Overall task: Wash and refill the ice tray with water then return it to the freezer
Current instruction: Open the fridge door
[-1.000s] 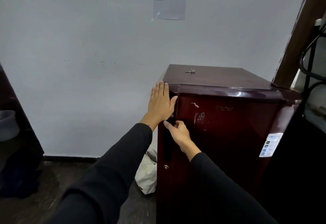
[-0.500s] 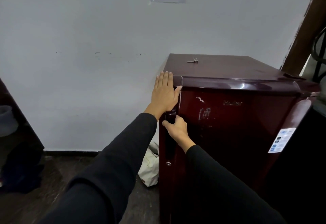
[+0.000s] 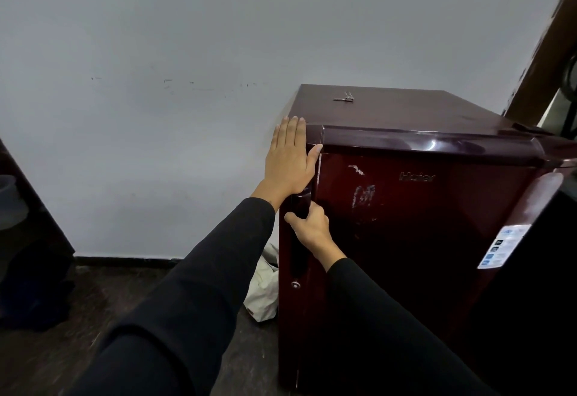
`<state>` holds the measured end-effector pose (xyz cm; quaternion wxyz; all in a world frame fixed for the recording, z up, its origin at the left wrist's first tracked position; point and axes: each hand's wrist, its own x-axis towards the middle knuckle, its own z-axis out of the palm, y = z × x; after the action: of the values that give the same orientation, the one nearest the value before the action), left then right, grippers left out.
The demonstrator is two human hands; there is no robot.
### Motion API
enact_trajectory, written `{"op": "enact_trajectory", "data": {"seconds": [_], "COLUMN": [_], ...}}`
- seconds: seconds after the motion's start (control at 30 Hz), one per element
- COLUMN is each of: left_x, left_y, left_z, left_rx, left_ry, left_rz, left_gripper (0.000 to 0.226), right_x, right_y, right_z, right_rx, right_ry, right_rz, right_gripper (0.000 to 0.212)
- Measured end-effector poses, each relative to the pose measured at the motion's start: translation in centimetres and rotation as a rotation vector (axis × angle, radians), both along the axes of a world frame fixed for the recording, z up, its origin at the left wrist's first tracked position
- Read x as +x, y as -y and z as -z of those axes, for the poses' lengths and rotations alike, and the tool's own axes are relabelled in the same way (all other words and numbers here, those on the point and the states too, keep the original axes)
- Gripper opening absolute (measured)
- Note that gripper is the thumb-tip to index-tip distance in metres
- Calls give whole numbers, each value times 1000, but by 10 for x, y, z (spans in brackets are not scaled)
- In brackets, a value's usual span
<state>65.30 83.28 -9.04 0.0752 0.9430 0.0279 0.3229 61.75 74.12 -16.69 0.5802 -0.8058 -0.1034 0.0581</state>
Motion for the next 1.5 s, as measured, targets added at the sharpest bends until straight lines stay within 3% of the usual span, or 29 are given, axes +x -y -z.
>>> {"op": "enact_trajectory", "data": {"seconds": [0.67, 1.5], "left_x": [-12, -176], "left_y": [9, 117], "left_z": [7, 11], "left_rx": [-37, 2], "left_ry": [31, 138], "left_rz": [-34, -127], "left_gripper": [67, 71], "right_x": [-1, -133], "right_y": [7, 119], "right_z": [4, 17], "right_rx": [4, 107], "right_ry": [-60, -153], "right_rz": [-81, -190], "right_gripper": [31, 35]}}
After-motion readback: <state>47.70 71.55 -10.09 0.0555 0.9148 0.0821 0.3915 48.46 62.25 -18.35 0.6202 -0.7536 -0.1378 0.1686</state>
